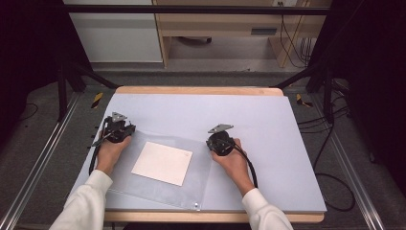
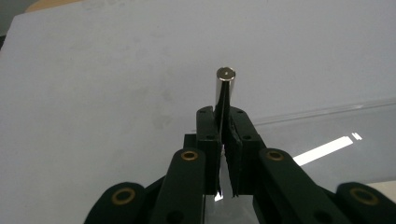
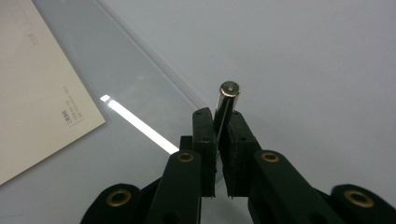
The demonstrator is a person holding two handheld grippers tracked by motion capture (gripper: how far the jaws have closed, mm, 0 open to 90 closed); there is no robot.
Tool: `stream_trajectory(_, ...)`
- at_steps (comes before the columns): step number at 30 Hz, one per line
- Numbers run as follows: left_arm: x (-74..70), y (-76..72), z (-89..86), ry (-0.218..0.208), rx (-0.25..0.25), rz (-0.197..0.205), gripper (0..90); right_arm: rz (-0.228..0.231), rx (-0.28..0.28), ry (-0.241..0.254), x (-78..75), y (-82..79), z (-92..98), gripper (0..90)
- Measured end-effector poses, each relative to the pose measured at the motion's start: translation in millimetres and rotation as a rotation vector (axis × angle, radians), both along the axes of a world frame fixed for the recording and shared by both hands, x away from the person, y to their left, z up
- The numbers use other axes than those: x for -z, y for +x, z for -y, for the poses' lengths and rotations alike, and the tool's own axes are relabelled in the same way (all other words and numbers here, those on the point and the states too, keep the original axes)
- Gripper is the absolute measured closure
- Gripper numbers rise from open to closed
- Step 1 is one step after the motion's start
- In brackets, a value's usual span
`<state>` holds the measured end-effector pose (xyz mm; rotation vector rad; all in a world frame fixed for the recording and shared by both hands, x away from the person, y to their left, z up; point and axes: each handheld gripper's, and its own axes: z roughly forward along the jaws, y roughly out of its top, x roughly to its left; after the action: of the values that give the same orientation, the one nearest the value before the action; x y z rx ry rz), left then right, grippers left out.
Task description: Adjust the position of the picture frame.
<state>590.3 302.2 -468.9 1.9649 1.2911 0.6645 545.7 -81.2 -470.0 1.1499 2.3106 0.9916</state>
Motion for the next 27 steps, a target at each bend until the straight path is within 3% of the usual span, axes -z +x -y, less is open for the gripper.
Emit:
stream_trajectory(12,-6.4,-1.0,1.5,-0.008,-0.005,-0.019,85.2,-0.043,-0.005,0.03,-4.2,1.6,3.6,85.6)
stream_trajectory(16,-24.5,-1.9,2.7,0.014,0.015,-0.048,85.3,-0.051,-0.023,0.049,-13.8,0.0,7.1,84.4)
stream_trajectory(27,-55.7,-15.2,12.7,0.014,0.06,-0.032,85.3,-0.071,-0.027,0.049,-47.5,0.6,21.3,83.2)
